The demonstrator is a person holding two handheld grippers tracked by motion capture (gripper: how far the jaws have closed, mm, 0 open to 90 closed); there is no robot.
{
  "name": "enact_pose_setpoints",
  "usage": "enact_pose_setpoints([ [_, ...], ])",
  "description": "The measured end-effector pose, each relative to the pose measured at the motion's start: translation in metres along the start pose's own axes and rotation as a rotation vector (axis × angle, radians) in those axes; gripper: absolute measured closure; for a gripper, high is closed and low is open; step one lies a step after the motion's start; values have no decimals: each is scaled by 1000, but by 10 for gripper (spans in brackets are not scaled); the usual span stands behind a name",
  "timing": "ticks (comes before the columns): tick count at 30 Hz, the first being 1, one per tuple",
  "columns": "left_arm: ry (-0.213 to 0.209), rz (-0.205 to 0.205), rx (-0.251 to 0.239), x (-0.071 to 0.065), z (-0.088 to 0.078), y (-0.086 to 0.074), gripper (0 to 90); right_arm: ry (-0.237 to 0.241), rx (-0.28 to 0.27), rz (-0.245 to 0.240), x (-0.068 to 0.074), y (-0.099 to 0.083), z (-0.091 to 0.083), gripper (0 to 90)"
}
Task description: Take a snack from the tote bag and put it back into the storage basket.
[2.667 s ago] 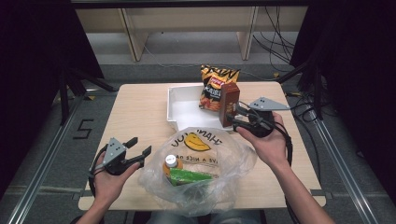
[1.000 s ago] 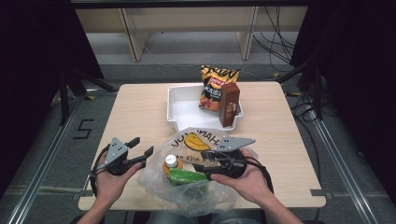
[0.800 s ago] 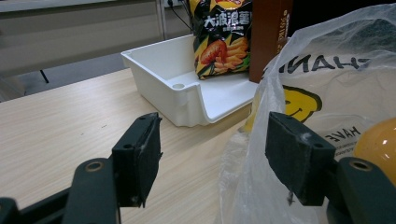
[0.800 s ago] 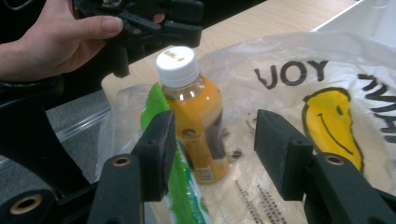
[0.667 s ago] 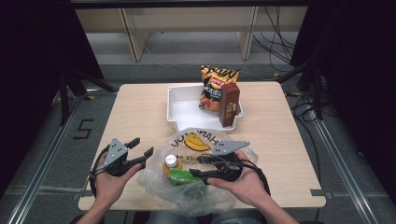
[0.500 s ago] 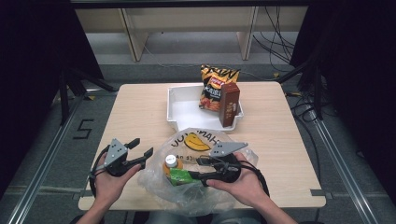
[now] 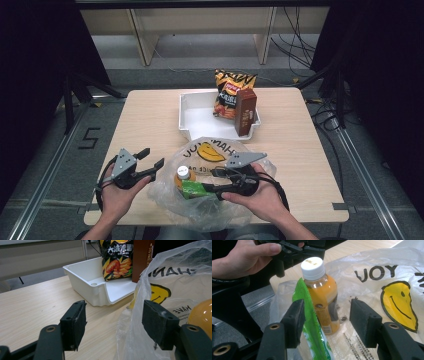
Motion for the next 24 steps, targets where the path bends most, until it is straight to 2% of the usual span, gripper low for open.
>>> enact_pose_setpoints([
  [1,2,-3,-1,0,0,0,354,2,-2,16,2,0,0,462],
  [3,-4,-7,-10,1,0,-1,354,-2,-10,-24,-1,1,1,461],
  [4,2,7,-1,1,-1,-1,355,3,-3,-2,1,1,1,461],
  [6,9,-6,-2,1,-2,0,355,6,-7,-15,2,1,2,461],
  [8,10,-3,-4,1,-2,1,354,9,4,-15,1,0,3,462],
  [9,9,-2,-3,0,-1,1,354,11,5,10,3,-1,4,467],
  [11,5,3,-2,-1,-1,1,354,12,16,-8,1,-2,5,479],
  [15,-1,-2,-4,-2,2,1,354,13,23,-2,0,-2,6,523],
  [17,-3,1,-3,-2,2,2,354,20,31,13,1,-3,6,533],
  [18,-1,4,-4,-2,2,3,354,23,29,-1,0,-3,7,536],
  [20,-1,3,-7,-3,2,3,354,47,30,6,1,-5,8,538],
  [21,-1,7,-7,-3,2,4,354,29,38,0,1,-5,8,538],
  [23,-1,14,-5,-4,2,4,354,52,34,10,2,-7,9,538],
  [24,1,5,-6,-4,2,4,354,34,43,3,3,-7,7,538],
])
Point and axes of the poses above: each handheld gripper's, and its own axes: z roughly forward along the jaws, y roughly out of its top, x roughly to its left, the point moved 2 cm from there along z, roughly forward along the jaws, and after that the axes turned 1 degree about y, right-handed, at the moved point
